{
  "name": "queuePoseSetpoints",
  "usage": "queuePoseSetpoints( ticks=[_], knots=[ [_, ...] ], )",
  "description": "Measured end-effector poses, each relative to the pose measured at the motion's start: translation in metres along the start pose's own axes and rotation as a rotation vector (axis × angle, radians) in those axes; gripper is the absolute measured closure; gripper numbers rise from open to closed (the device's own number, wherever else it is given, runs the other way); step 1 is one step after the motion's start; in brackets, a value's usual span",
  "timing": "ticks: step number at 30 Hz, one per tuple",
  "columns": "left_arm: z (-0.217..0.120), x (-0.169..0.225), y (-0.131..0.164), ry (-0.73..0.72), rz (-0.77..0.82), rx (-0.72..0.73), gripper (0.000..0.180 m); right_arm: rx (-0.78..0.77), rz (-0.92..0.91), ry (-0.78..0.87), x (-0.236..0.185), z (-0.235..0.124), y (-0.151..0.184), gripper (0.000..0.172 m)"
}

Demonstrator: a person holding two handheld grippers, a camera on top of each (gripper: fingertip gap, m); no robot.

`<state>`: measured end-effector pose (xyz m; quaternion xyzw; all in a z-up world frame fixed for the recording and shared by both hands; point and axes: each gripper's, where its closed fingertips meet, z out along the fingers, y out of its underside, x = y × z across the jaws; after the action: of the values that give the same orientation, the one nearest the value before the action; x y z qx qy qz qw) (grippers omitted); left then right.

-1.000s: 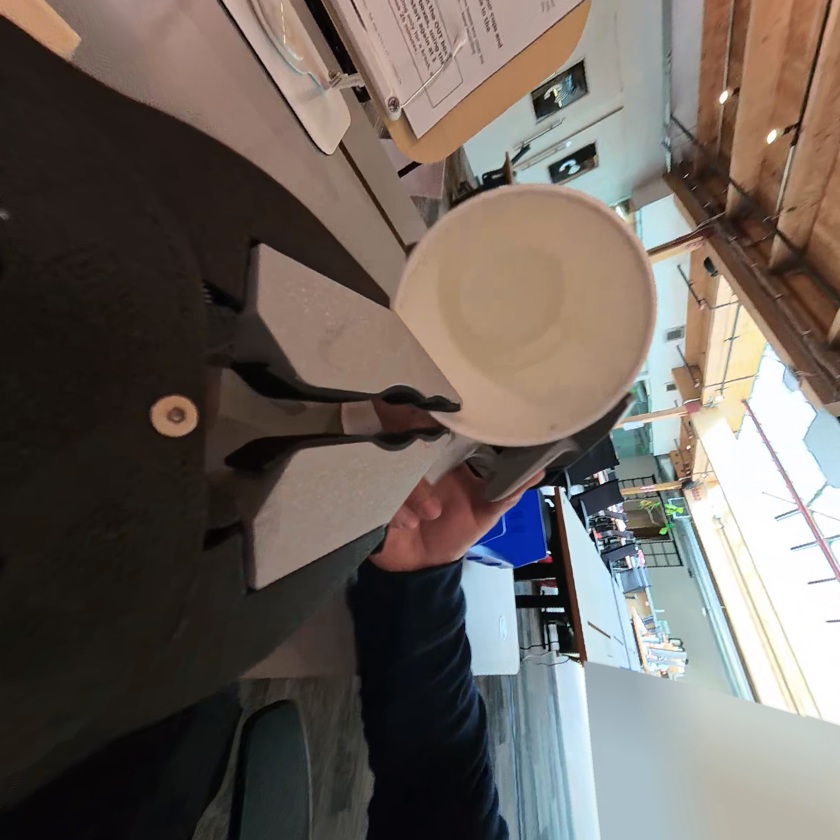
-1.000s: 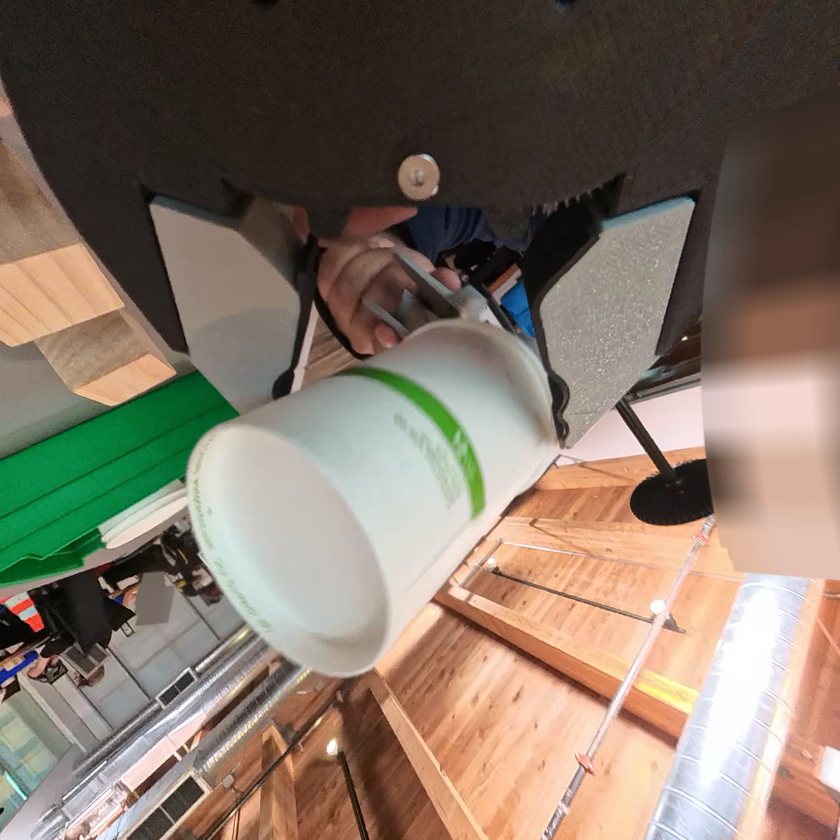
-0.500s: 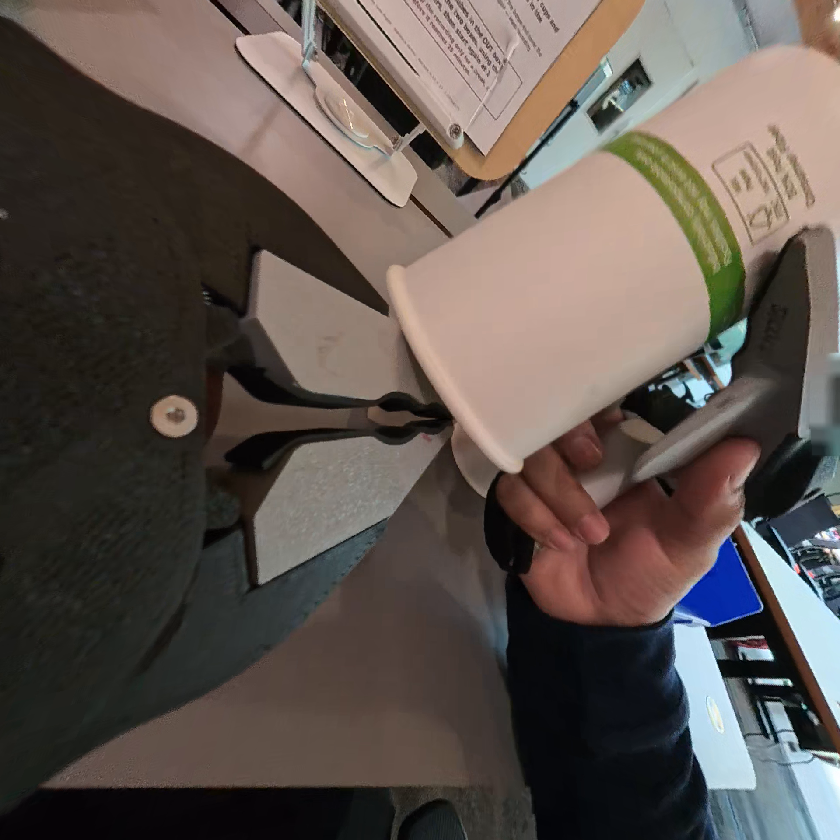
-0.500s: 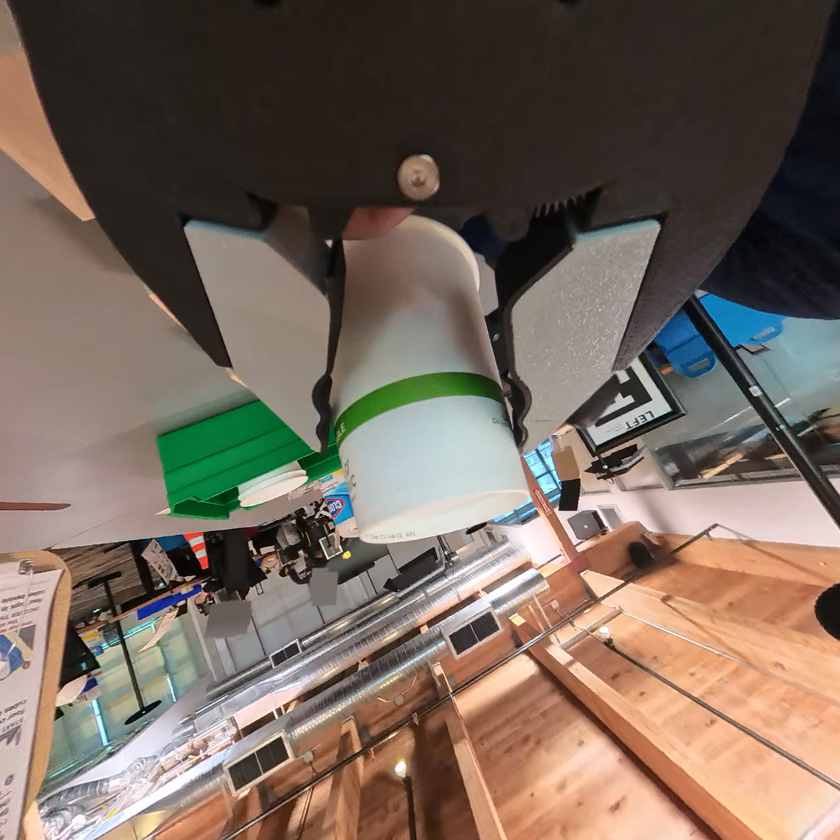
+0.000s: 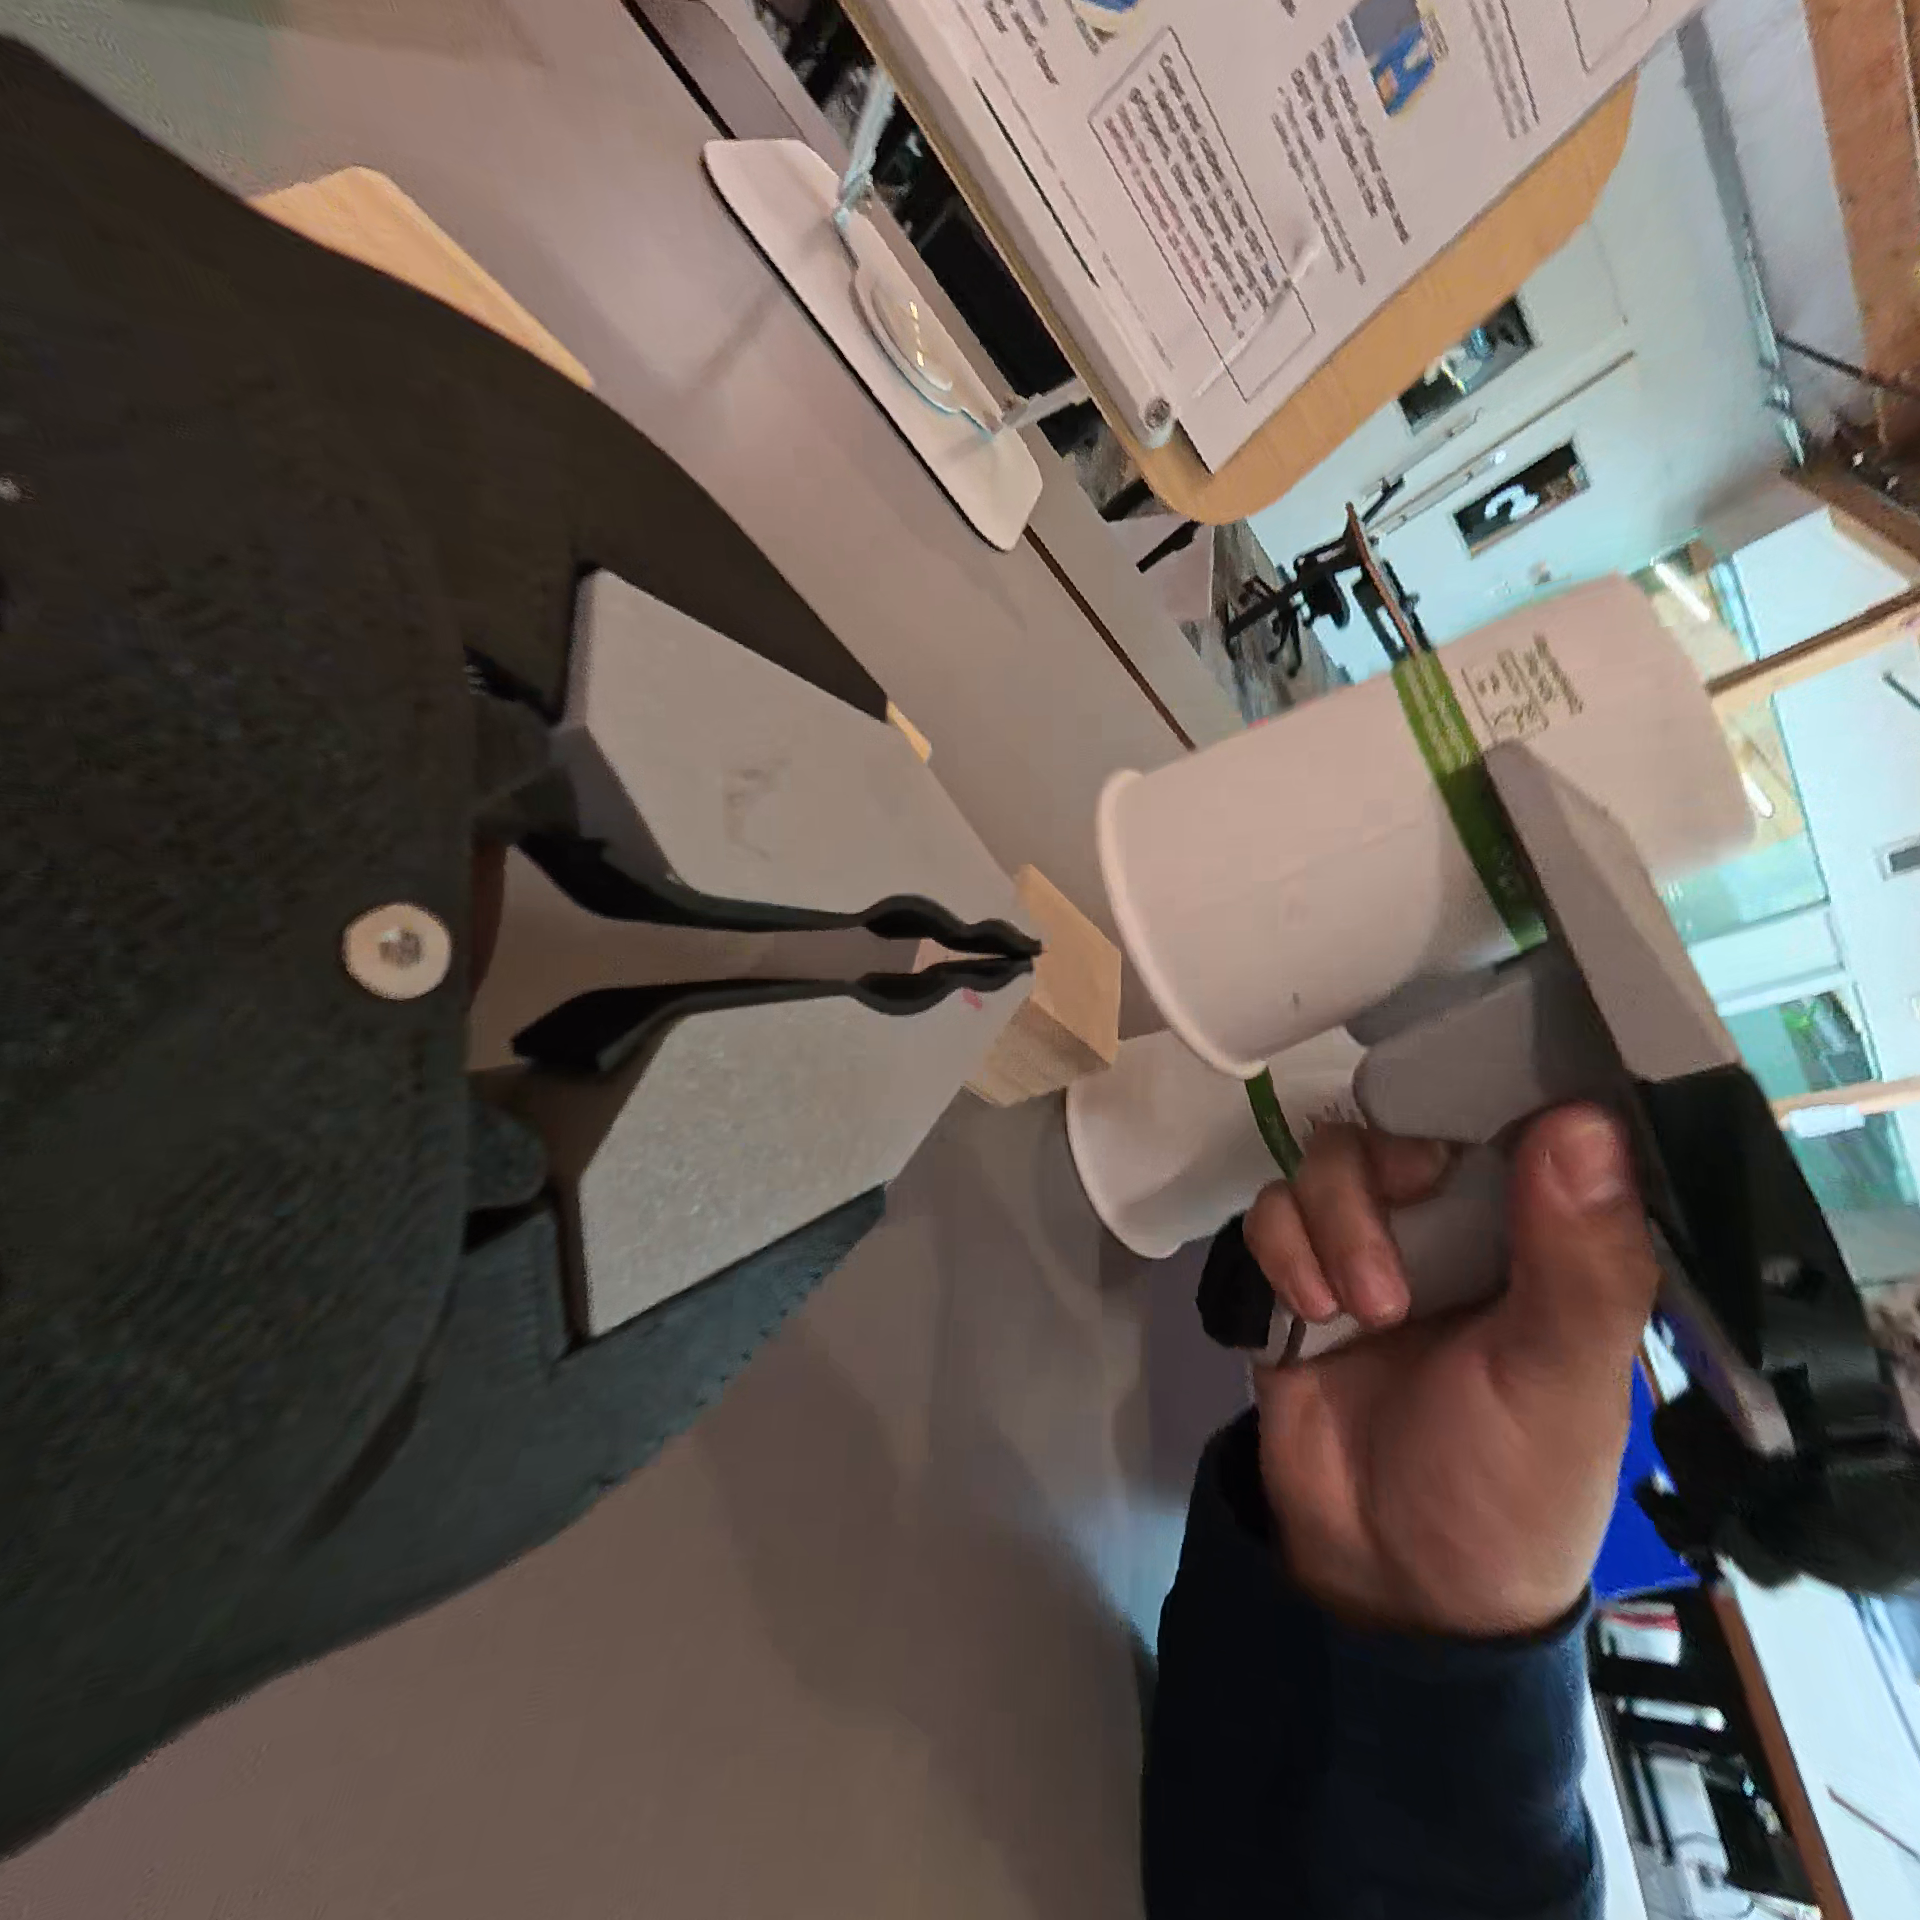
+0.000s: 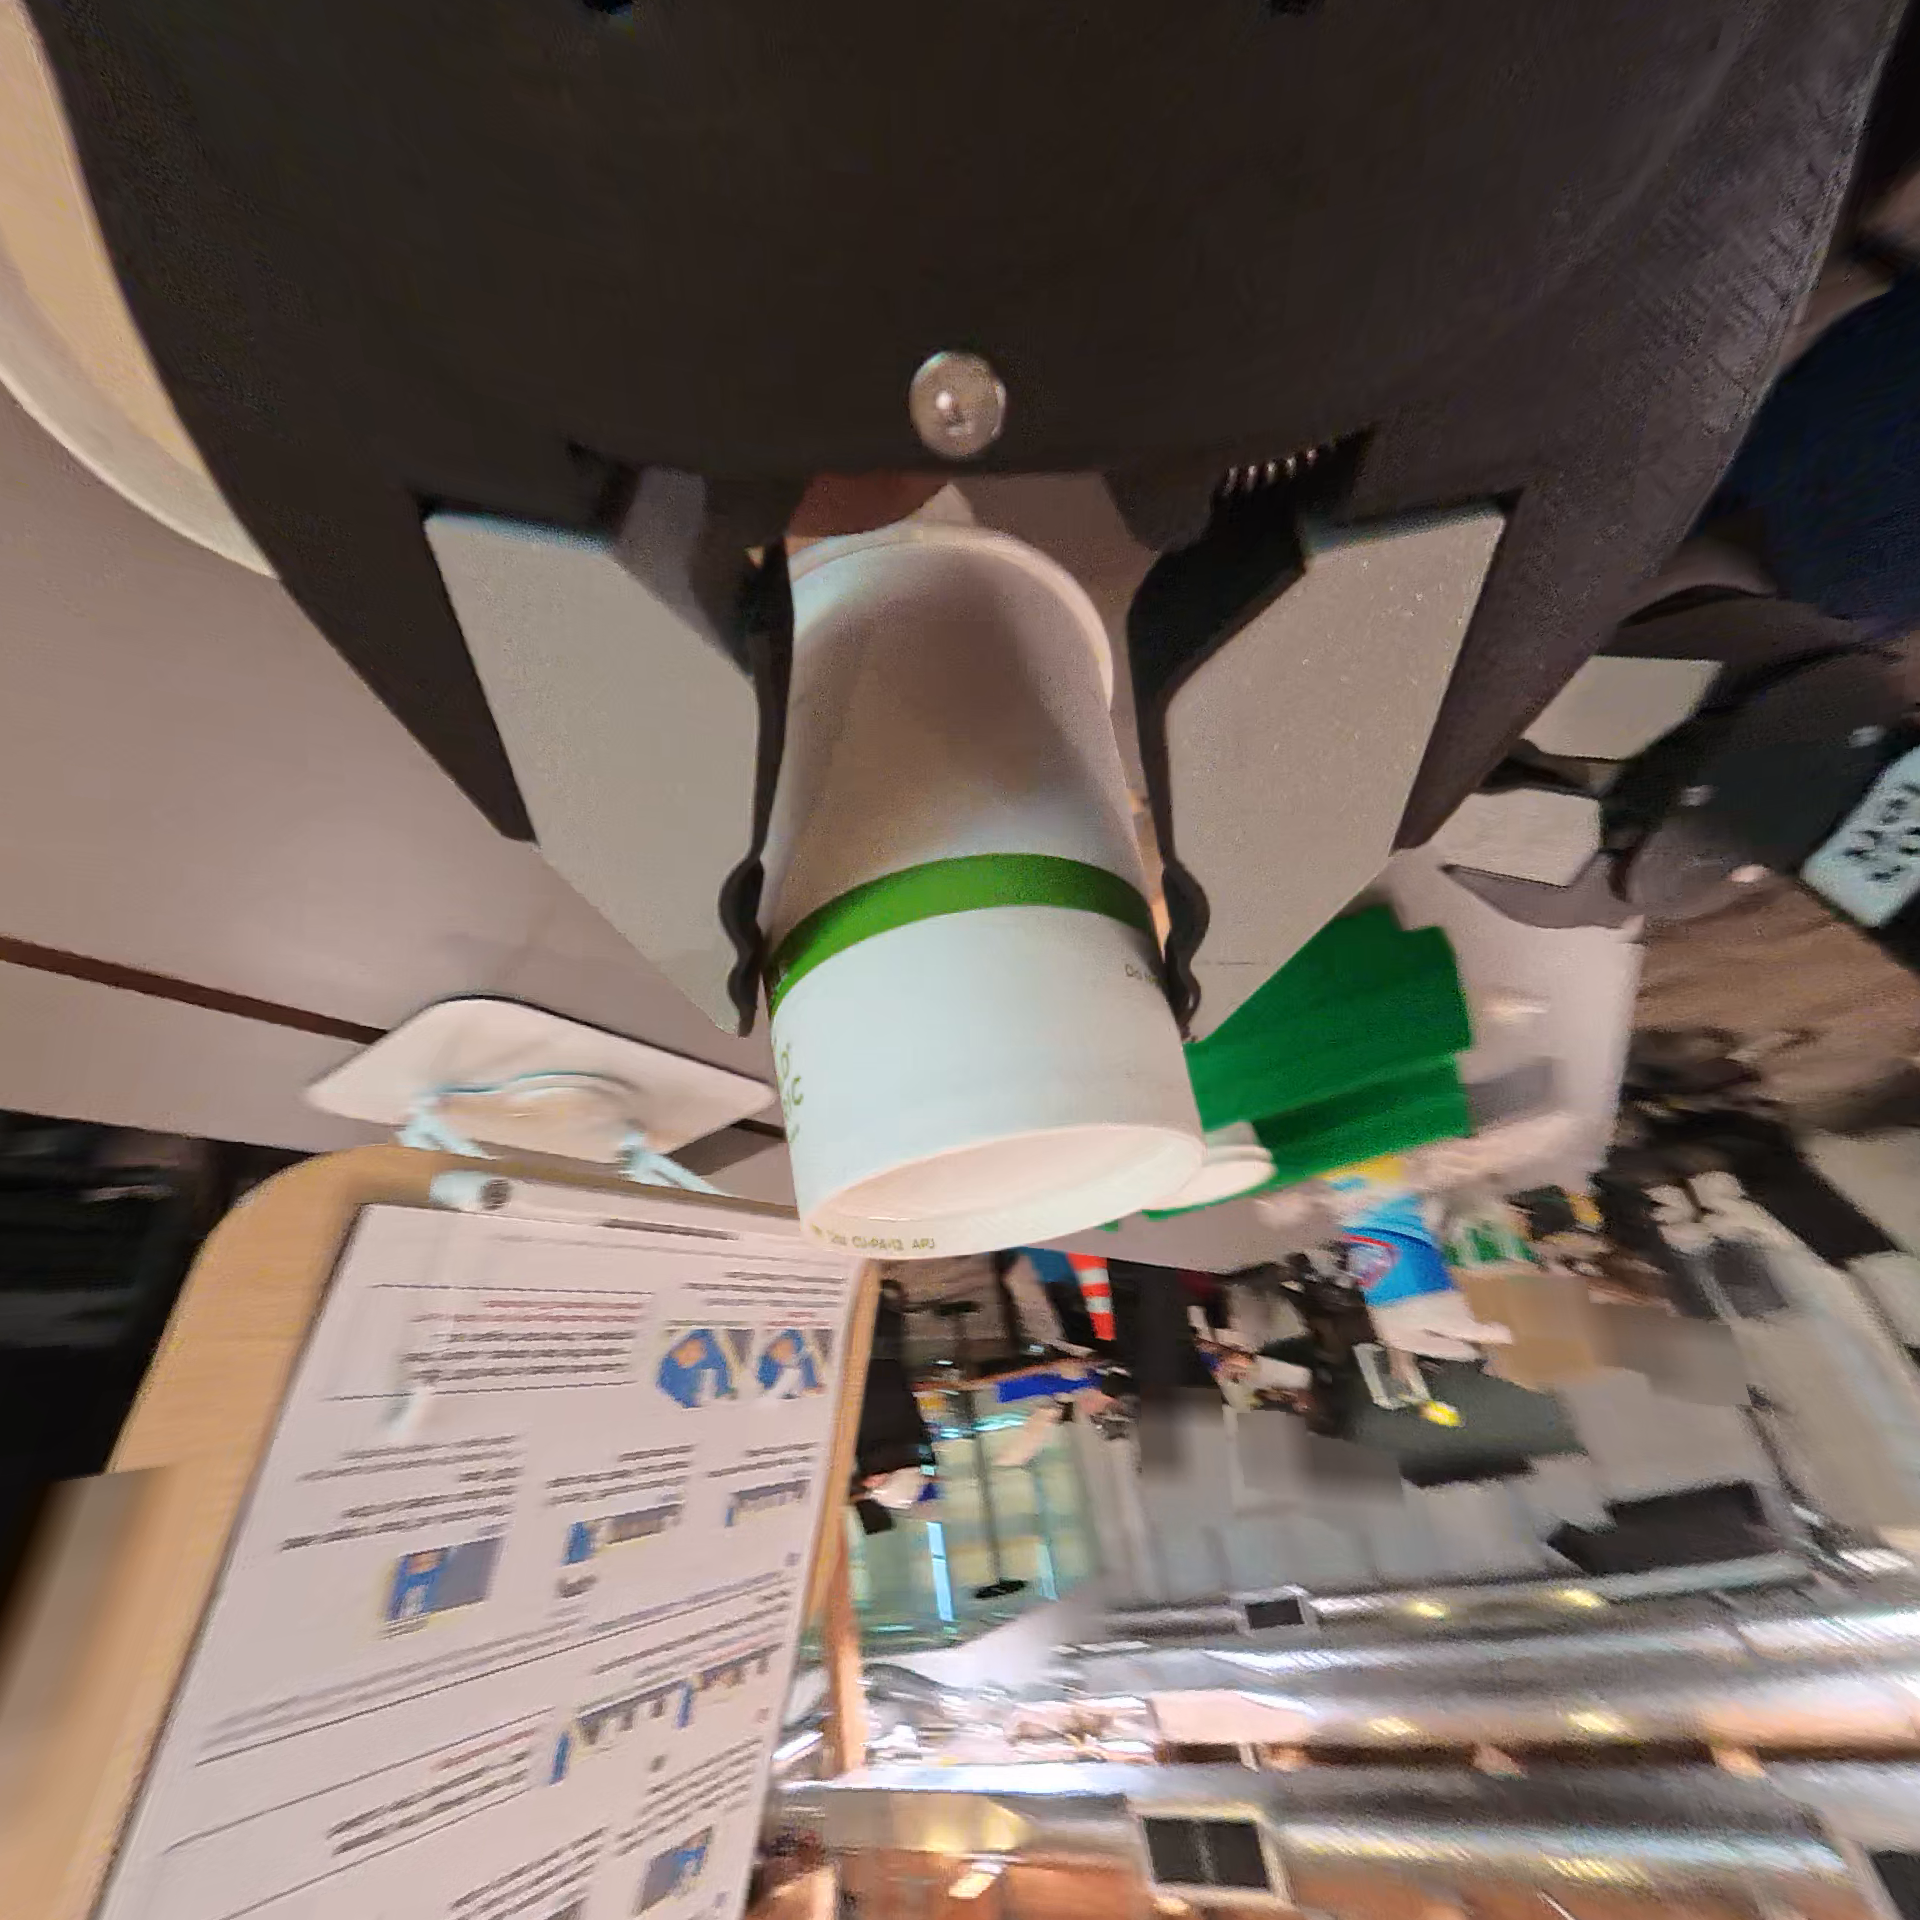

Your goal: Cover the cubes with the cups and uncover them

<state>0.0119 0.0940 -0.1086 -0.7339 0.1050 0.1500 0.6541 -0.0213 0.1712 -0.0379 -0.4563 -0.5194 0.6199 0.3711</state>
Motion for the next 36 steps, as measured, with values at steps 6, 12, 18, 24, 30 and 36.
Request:
queuePoseSetpoints(
  ticks=[6,12,18,24,30,36],
  knots=[
    [-0.012,-0.028,-0.003,-0.169,-0.081,0.073,0.18,-0.116,-0.074,0.131,0.016,0.01,0.035,0.096],
    [-0.021,-0.047,0.003,-0.279,-0.064,0.055,0.18,-0.193,-0.151,0.204,0.016,0.01,0.062,0.095],
    [-0.022,-0.046,0.003,-0.276,-0.068,0.059,0.18,-0.268,-0.158,0.221,0.02,0.006,0.082,0.09],
    [-0.022,-0.048,0.003,-0.28,-0.078,0.058,0.18,-0.048,-0.222,0.169,0.003,-0.003,0.036,0.089],
    [-0.023,-0.051,0.004,-0.288,-0.1,0.059,0.18,0.032,-0.274,0.144,-0.013,-0.005,0.024,0.09],
    [-0.025,-0.056,0.005,-0.31,-0.124,0.061,0.18,0.045,-0.292,0.123,-0.021,-0.006,0.022,0.101]
  ],
)
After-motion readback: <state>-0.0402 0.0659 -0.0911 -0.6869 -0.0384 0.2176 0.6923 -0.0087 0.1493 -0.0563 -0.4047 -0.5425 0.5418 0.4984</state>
